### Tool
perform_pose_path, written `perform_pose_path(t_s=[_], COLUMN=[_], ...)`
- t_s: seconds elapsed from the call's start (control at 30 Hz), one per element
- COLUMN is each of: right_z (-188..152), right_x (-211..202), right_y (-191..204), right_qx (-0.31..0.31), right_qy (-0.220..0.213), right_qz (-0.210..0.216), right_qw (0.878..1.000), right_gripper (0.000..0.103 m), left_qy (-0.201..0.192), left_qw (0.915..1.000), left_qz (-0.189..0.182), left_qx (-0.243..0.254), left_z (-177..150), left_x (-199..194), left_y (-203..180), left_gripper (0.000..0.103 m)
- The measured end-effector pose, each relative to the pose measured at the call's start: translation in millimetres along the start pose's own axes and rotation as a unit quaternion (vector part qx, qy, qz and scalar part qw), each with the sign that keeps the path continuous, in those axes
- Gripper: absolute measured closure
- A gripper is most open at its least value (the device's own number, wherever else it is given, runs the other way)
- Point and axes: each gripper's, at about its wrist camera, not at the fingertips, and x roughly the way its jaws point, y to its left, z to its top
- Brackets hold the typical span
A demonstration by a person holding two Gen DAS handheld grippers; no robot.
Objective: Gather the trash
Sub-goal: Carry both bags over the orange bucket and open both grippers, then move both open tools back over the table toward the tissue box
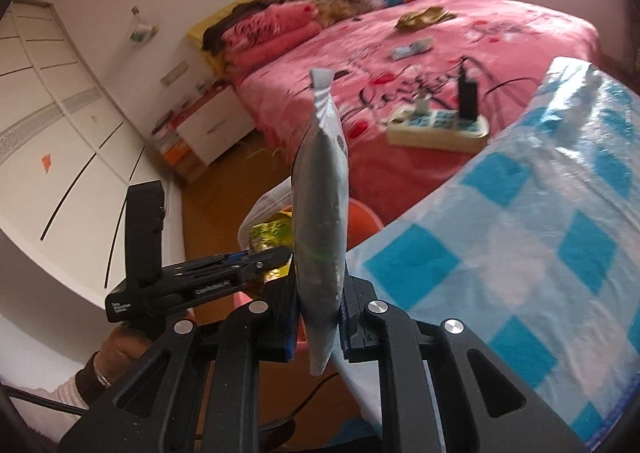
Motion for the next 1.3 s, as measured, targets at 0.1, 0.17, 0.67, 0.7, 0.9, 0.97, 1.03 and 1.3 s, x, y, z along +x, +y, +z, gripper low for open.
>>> perform_pose_path(t_s=[0.1,0.17,0.67,0.7,0.9,0.97,1.03,1.3], right_z=[2,1,-34,-37,-51,-55,-59,-70], right_x=[21,35,-34,-40,-65,-70,-75,-95], right_y=[13,16,-14,-15,-26,-31,-35,-47], right_qx=[-0.007,-0.005,-0.005,-0.008,-0.006,-0.001,0.005,0.020], right_qy=[0.017,0.039,-0.077,-0.087,-0.127,-0.133,-0.139,-0.158], right_qz=[0.010,0.016,-0.071,-0.079,-0.107,-0.110,-0.114,-0.121], right_qw=[1.000,0.999,0.995,0.993,0.986,0.985,0.984,0.980], right_gripper=[0.083,0.078,0.014,0.014,0.011,0.011,0.011,0.011], left_qy=[0.004,0.010,-0.023,-0.026,-0.046,-0.049,-0.050,-0.049], left_qw=[0.9999,0.9996,0.9971,0.9970,0.9950,0.9941,0.9931,0.9902], left_qz=[0.007,0.015,0.070,0.069,0.061,0.055,0.052,0.045], left_qx=[-0.010,-0.020,0.018,0.024,0.065,0.079,0.092,0.123], left_z=[-2,-2,4,4,4,3,1,-6], left_x=[5,8,-8,-9,-20,-23,-25,-25], left_y=[8,16,-1,-5,-39,-51,-63,-97], left_gripper=[0.068,0.065,0.030,0.029,0.024,0.024,0.024,0.024])
